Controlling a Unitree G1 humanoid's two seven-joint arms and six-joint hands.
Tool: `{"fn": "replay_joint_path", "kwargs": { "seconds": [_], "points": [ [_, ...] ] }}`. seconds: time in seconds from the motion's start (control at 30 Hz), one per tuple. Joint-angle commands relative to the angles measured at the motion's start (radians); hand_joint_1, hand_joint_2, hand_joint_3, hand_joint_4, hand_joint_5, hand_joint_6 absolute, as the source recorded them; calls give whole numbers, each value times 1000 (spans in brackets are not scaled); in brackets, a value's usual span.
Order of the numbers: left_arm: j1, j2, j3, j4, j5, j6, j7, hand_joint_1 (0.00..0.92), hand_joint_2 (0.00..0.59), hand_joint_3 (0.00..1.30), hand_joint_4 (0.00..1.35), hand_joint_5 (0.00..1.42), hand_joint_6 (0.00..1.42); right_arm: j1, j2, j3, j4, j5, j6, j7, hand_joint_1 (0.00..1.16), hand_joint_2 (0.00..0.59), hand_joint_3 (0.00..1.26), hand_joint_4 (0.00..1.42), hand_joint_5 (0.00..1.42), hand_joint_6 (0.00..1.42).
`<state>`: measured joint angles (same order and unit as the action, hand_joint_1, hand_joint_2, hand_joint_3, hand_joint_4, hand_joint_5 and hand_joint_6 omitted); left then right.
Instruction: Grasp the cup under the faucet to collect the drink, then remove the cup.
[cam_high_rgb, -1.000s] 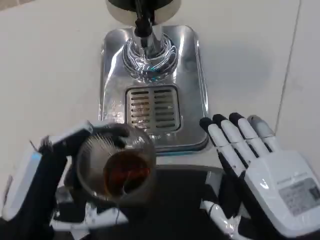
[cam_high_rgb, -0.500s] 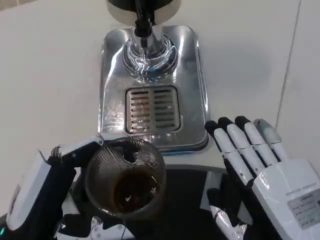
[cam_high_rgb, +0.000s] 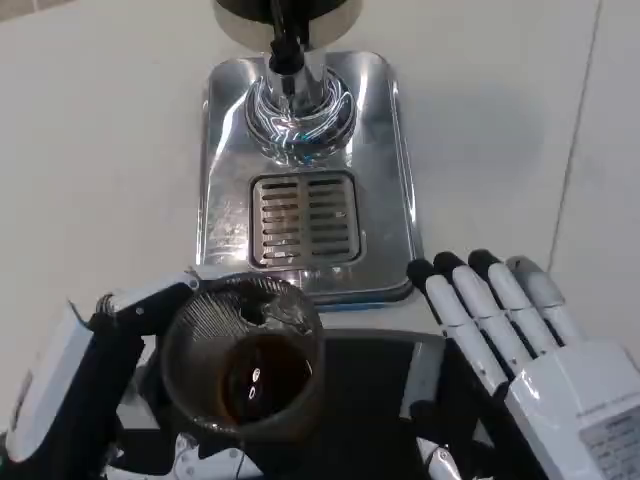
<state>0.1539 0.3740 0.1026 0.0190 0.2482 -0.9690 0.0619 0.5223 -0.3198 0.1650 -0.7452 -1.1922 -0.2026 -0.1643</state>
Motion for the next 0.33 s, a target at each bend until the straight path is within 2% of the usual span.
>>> {"fn": "replay_joint_path", "kwargs": {
  "seconds": [0.03, 0.33],
  "points": [
    [-5, -8, 12, -13, -24, -38, -5, 701, 0, 1185, 1210, 1348, 1424, -8, 2, -2, -1, 3, -9, 20, 228, 579, 0, 0, 0, 0],
    [-15, -18, 18, -3, -24, -28, -10, 700, 0, 1185, 1210, 1334, 1424, -57, 8, -6, 38, 22, 5, 35, 234, 579, 0, 0, 0, 0]
  ]
}}
